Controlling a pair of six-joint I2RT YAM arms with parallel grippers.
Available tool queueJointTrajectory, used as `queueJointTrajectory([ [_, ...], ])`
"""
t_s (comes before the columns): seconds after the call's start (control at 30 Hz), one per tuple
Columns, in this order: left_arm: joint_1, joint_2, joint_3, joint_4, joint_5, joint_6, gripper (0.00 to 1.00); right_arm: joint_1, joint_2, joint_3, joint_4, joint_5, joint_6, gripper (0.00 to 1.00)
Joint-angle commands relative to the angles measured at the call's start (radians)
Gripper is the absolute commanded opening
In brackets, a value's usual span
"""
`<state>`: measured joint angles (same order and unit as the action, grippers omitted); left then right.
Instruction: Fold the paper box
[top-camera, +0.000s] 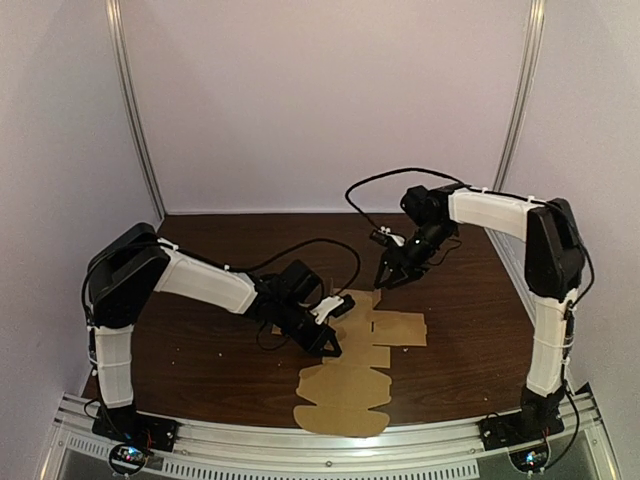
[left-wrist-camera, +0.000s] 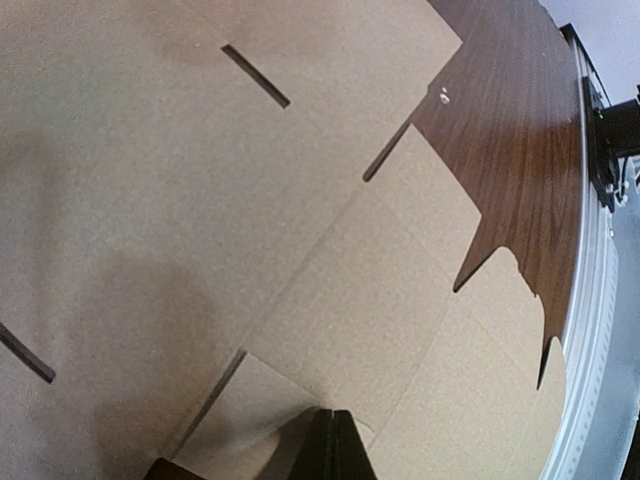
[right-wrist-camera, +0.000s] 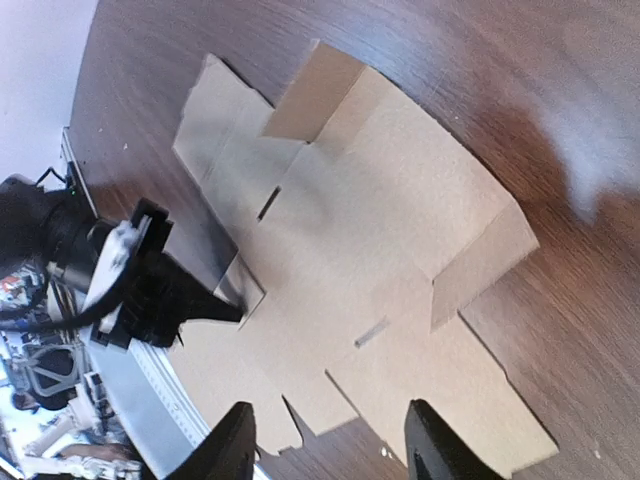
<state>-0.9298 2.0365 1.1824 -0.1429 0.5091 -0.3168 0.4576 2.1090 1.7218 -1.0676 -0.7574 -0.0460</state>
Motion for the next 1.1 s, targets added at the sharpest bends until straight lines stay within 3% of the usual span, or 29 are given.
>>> queueJointTrajectory([
  [0.0, 0.005, 0.075, -0.041, -0.051, -0.191, -0.071, 0.00, -0.011, -0.258, -0.207, 0.097, 0.077, 0.024, 0.61],
  [0.03, 0.005, 0.081, -0.031, -0.043, -0.199, -0.094, 0.00, -0.011, -0.287, -0.256, 0.121, 0.102, 0.036, 0.68],
  [0.1, 0.006, 0.093, 0.004, -0.040, -0.217, -0.147, 0.00, -0.012, -0.318, -0.324, 0.139, 0.148, 0.041, 0.72],
  [0.3, 0.006, 0.160, 0.119, -0.006, -0.289, -0.301, 0.00, -0.015, -0.306, -0.399, 0.132, 0.112, 0.040, 0.72],
  [0.53, 0.006, 0.295, 0.271, 0.006, -0.304, -0.456, 0.00, -0.033, -0.220, -0.339, 0.089, 0.196, 0.036, 0.70],
  [0.77, 0.005, 0.312, 0.268, 0.028, -0.308, -0.487, 0.00, -0.043, -0.158, -0.307, 0.094, 0.341, 0.040, 0.69],
  [0.93, 0.005, 0.280, 0.246, 0.013, -0.351, -0.480, 0.00, -0.099, -0.119, -0.255, 0.071, 0.362, 0.021, 0.60],
  [1.07, 0.006, 0.259, 0.227, 0.008, -0.372, -0.479, 0.00, -0.118, -0.139, -0.277, 0.071, 0.399, 0.007, 0.60],
])
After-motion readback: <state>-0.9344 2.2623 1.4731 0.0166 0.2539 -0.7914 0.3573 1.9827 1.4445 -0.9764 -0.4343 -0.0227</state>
